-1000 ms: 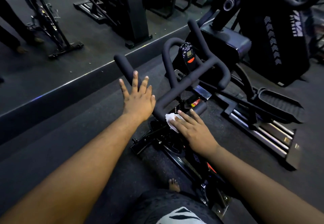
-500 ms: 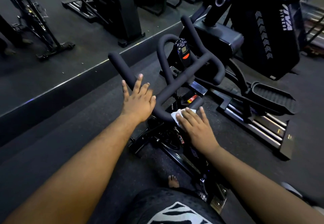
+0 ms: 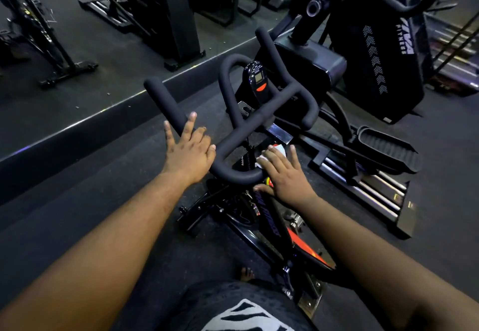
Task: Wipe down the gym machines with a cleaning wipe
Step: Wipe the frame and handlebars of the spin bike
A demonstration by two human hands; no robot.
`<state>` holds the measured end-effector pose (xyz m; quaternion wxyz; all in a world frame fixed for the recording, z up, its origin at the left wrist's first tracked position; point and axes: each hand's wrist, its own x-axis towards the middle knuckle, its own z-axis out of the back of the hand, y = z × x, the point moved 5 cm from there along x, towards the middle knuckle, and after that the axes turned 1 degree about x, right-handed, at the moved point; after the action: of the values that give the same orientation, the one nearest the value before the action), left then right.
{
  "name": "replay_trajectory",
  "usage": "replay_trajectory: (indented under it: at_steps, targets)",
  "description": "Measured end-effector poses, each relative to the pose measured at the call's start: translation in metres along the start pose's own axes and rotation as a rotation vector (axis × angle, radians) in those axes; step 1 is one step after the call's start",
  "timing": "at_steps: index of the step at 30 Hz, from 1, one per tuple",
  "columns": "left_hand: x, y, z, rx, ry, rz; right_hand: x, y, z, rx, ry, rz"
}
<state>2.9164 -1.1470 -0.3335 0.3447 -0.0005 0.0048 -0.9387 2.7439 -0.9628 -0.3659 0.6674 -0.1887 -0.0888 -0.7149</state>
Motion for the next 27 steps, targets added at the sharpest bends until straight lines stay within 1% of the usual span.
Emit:
replay_trajectory:
  at_steps: [2, 6, 8, 10, 11, 13, 15, 17, 19, 20, 22, 25, 27]
  targets:
    - [0.001, -0.001, 0.0, -0.011, -0.004, 0.009, 0.006, -0.002, 0.001, 0.029, 0.011, -0.027]
    - [0.001, -0.001, 0.001, -0.02, -0.015, 0.019, 0.029, 0.047, 0.0, 0.1, 0.099, 0.058]
    - [0.001, -0.001, 0.0, -0.025, -0.022, 0.02, 0.028, 0.053, 0.0, 0.095, 0.1, 0.076]
    - [0.001, -0.001, 0.0, -0.026, -0.024, 0.025, 0.019, 0.032, -0.002, 0.061, 0.083, 0.112]
    - [0.001, -0.001, 0.001, -0.024, -0.025, 0.029, 0.014, 0.014, -0.004, 0.051, 0.071, 0.098]
    - [0.001, -0.002, 0.0, -0.023, -0.028, 0.041, 0.01, -0.02, -0.004, 0.054, 0.054, 0.007]
    - [0.001, -0.003, 0.0, -0.02, -0.026, 0.054, 0.011, -0.028, -0.005, 0.061, 0.088, -0.072]
    - [0.001, -0.003, 0.0, -0.021, -0.029, 0.061, 0.008, -0.001, -0.006, 0.071, 0.11, -0.076]
    - [0.001, -0.003, 0.0, -0.022, -0.037, 0.065, 0.004, 0.045, -0.008, 0.1, 0.106, -0.043]
    - [0.0, -0.003, 0.0, -0.019, -0.037, 0.063, 0.001, 0.064, -0.009, 0.116, 0.089, -0.044]
    - [-0.001, -0.001, -0.001, -0.014, -0.03, 0.062, 0.003, 0.075, -0.007, 0.149, 0.029, -0.03]
    - [0.001, 0.0, 0.001, -0.008, -0.009, 0.051, 0.004, 0.042, -0.001, 0.07, -0.039, 0.071]
    - [0.001, 0.001, 0.001, -0.012, -0.001, 0.054, 0.0, 0.011, 0.002, 0.019, -0.074, 0.058]
